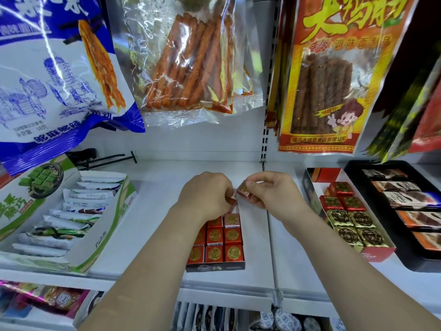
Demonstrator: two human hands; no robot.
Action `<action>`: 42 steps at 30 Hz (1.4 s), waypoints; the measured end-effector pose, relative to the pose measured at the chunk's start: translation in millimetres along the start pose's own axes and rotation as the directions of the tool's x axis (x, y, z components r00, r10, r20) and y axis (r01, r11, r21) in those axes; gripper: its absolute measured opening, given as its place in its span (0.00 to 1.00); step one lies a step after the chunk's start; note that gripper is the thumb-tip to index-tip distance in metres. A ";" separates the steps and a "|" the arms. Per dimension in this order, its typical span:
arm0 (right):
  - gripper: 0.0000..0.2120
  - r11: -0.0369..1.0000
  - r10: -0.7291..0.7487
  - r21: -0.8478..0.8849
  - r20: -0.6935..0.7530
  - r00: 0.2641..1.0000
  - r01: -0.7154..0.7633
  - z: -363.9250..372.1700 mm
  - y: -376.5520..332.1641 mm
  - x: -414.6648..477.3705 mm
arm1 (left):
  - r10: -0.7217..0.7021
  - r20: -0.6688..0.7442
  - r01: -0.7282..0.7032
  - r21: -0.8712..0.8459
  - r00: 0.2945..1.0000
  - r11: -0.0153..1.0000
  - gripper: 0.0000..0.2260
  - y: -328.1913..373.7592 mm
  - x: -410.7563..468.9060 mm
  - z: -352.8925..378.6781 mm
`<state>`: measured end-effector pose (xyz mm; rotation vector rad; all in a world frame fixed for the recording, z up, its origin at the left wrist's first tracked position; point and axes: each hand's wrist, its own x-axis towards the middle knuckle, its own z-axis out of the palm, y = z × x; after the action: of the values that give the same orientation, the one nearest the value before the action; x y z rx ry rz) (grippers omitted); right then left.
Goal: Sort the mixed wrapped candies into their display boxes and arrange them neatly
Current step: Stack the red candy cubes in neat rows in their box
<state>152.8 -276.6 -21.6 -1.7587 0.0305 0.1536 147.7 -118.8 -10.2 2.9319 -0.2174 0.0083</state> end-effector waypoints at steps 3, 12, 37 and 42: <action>0.02 1.000 0.010 0.023 0.033 0.999 -0.011 0.0 -0.3 -1.2 | -0.035 0.022 0.035 0.020 0.999 0.999 0.10 -0.3 3.6 1.0; 0.06 0.997 -0.046 -0.056 0.035 0.998 0.048 0.5 2.7 1.5 | -0.118 0.042 0.122 -0.130 0.992 0.984 0.10 -10.4 -3.3 -11.9; 0.10 0.389 -0.259 -0.829 0.321 0.911 0.402 32.2 -4.2 2.8 | -0.040 0.271 0.103 -0.223 0.962 0.969 0.14 -48.0 -36.9 -34.4; 0.09 0.432 -0.294 -0.793 0.327 0.898 0.430 30.8 -8.8 -0.5 | -0.029 0.297 0.088 -0.188 0.954 0.978 0.13 -45.9 -36.6 -34.7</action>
<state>150.6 -244.9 -18.6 -2.7107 -0.6539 -0.0552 118.6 -62.0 13.9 2.7254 -0.1635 -0.4346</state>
